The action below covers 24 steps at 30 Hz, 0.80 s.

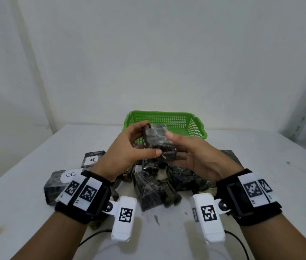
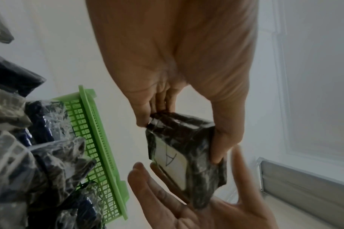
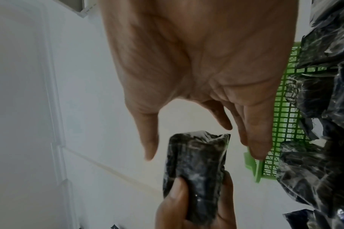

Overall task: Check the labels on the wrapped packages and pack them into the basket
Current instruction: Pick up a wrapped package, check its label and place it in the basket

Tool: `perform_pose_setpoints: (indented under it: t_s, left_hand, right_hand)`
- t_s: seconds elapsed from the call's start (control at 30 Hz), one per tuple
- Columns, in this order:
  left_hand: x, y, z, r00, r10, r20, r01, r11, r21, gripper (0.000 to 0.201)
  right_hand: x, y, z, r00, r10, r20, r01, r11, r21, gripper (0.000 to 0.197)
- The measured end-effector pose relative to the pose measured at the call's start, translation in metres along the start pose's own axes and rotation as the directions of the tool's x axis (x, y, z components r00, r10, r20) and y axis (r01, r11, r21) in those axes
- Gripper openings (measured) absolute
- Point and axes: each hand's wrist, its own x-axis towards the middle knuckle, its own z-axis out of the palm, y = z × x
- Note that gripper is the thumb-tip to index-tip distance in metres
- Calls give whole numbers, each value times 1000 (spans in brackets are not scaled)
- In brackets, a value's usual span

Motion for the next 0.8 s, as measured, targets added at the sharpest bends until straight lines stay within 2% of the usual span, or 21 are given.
perform_pose_setpoints:
  t_s: [0.03,0.13,0.17,0.23,0.3,0.33,0.47,0.57,0.63,0.73,0.8]
  left_hand:
    - [-2,1,-1,999,7,35,-7,1000,9,98]
    - [-4,4,2,996,-29,85,29,1000,-1,104]
    - [-4,5,4,997,-50,59,52,998,-34,101]
    - [-1,4,7,996,-84,-12,83,993,-82,82]
    - [0,4,8,995,-64,-72,62,998,-25,56]
    - [0,4,8,995,-40,-97,41,999,6,51]
    - [-2,3,9,989,65,-131,-60,997,38,54]
    - [-6,5,13,990,125,-59,-124,992,23,51]
    - [-10,7,13,990,140,-7,-140,990,16,54]
    - [-11,6,13,997,22,68,-25,999,37,69]
    - [-9,4,14,987,-117,106,123,991,-54,70]
  right_hand:
    - [1,0,-1,1000,8,-27,-7,1000,7,51]
    - [4,4,-1,995,-28,-95,29,1000,8,26]
    - [4,5,-1,992,-46,-115,45,999,-3,26]
    - [4,8,-3,985,-90,-146,86,996,-30,38]
    - [3,9,-3,977,-139,-161,128,989,-78,47]
    - [3,9,-3,975,-150,-164,136,986,-94,48]
    - [-4,2,0,990,-73,-122,64,995,-77,58]
    - [-6,-1,2,998,-15,-66,9,996,-88,51]
    - [-6,1,3,997,-30,-76,25,997,-69,40]
    - [-3,7,-1,988,-107,-110,103,994,-38,35]
    - [1,12,-5,984,-141,-113,137,990,-44,52]
